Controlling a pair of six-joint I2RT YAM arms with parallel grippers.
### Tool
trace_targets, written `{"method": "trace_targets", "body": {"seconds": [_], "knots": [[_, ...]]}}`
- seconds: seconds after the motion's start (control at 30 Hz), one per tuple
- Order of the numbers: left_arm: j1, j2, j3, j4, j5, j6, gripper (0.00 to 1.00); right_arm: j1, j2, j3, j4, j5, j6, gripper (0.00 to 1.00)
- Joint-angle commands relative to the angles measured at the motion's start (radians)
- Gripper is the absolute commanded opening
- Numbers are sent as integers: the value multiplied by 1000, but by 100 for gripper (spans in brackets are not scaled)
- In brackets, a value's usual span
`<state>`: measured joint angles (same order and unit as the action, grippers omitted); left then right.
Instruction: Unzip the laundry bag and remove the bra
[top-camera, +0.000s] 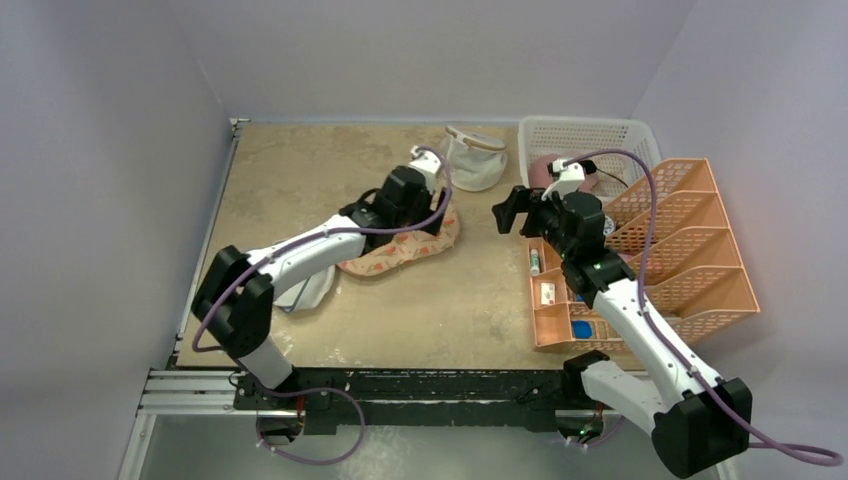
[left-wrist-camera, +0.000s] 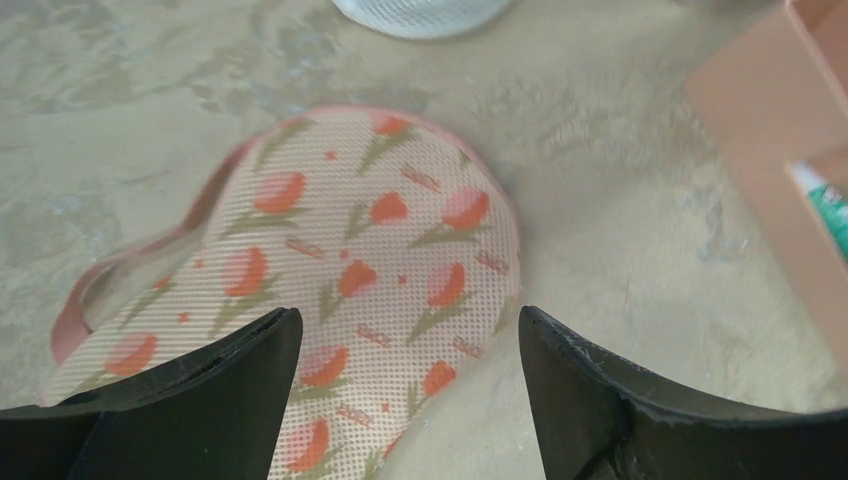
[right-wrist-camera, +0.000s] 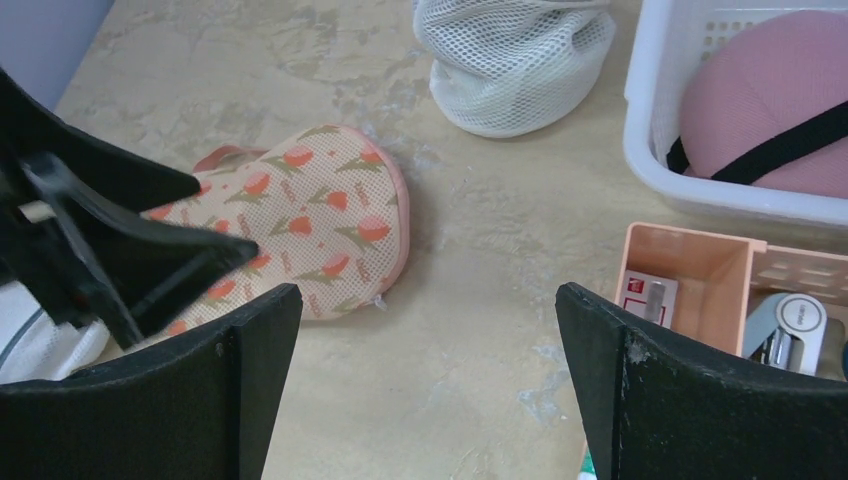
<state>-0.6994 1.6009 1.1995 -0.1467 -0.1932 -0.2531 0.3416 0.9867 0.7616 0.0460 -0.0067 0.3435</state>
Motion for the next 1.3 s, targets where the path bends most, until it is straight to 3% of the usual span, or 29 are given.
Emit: {"method": "trace_targets", "body": {"seconds": [0.0,0.13,0.33,0.57,0.77,0.97,1.2,1.27], "knots": [[-96,93,75,-53,-78,121,78,-4,-32,-33,25,39,-18,100],[-147,187,128,-96,-129,130,74,-6,-44,-54,22,36,-15,100],[-157,299,212,-155,-134,104,62,-5,-67,-89,28,34,-7,100],[-163,346,201,-159,-114,94,59,-6,-80,-126,31,28,14,100],[-163,382,190,-144,-128,71,50,-7,-82,-149,40,17,30,100],[-163,424,226,-179,-121,56,25,-7,-71,-172,52,-2,44,100],[-163,351,215,-182,-81,56,6,-7,-30,-210,124,-86,67,100],[-163,329,211,-183,-69,57,1,-7,-12,-219,162,-132,65,96]]}}
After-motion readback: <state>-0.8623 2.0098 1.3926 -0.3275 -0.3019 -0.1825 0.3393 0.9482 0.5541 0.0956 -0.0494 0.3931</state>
